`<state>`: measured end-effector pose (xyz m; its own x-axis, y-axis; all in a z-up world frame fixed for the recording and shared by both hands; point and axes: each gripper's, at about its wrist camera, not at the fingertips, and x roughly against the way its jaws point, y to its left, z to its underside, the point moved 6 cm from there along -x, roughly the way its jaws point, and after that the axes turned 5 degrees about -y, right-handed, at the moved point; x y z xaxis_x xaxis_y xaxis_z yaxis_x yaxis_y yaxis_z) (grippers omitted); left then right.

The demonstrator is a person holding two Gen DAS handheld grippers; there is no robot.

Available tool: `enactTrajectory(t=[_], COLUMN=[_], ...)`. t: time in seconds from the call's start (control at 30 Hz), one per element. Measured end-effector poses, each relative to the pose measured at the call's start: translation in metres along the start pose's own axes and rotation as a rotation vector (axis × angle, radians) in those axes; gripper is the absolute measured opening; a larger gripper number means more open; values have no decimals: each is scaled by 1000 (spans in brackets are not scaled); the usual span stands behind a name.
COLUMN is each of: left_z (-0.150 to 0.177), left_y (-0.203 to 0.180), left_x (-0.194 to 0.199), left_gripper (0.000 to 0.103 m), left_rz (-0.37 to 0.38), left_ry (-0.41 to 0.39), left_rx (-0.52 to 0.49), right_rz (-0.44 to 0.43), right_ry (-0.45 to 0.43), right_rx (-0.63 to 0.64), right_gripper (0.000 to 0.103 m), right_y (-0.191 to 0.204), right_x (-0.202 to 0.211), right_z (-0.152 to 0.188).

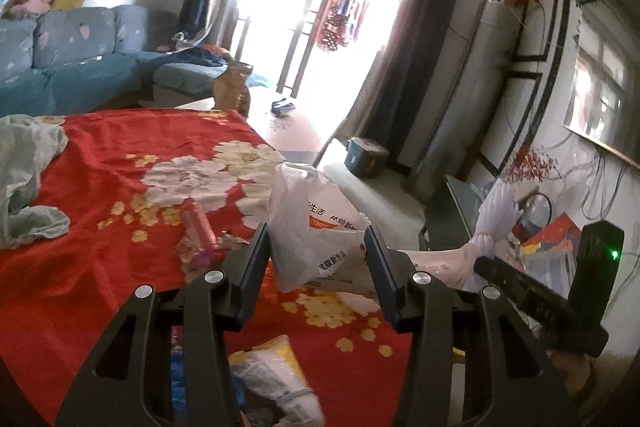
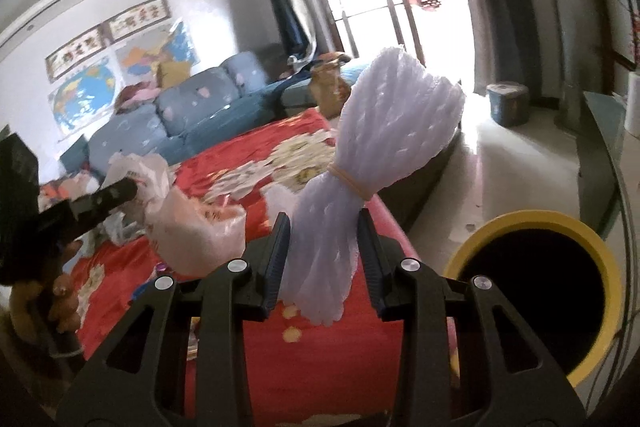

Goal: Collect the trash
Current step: 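Carry the foam net bundle with the right tool over the yellow-rimmed bin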

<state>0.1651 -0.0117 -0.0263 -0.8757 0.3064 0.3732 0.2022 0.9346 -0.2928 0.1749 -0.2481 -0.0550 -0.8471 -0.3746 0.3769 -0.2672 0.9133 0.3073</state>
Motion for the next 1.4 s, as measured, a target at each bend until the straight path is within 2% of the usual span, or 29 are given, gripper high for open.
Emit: enactTrajectory(t=[0.57, 1.03, 1.4], left_z=[22, 48, 72], left_y=[-63, -114, -159], left_x=[-38, -65, -90], left_gripper=[46, 46, 46], left_rz=[39, 85, 111], left_ry=[74, 134, 173], left_rx=[-115, -215, -316], right_rz=[135, 240, 287], right_ry=[-38, 0, 33], right_rx=[-97, -171, -216], right_gripper=[28, 30, 31], right_y=[-65, -119, -160], right_x=[13, 20, 23], right_z=[-9, -1, 4])
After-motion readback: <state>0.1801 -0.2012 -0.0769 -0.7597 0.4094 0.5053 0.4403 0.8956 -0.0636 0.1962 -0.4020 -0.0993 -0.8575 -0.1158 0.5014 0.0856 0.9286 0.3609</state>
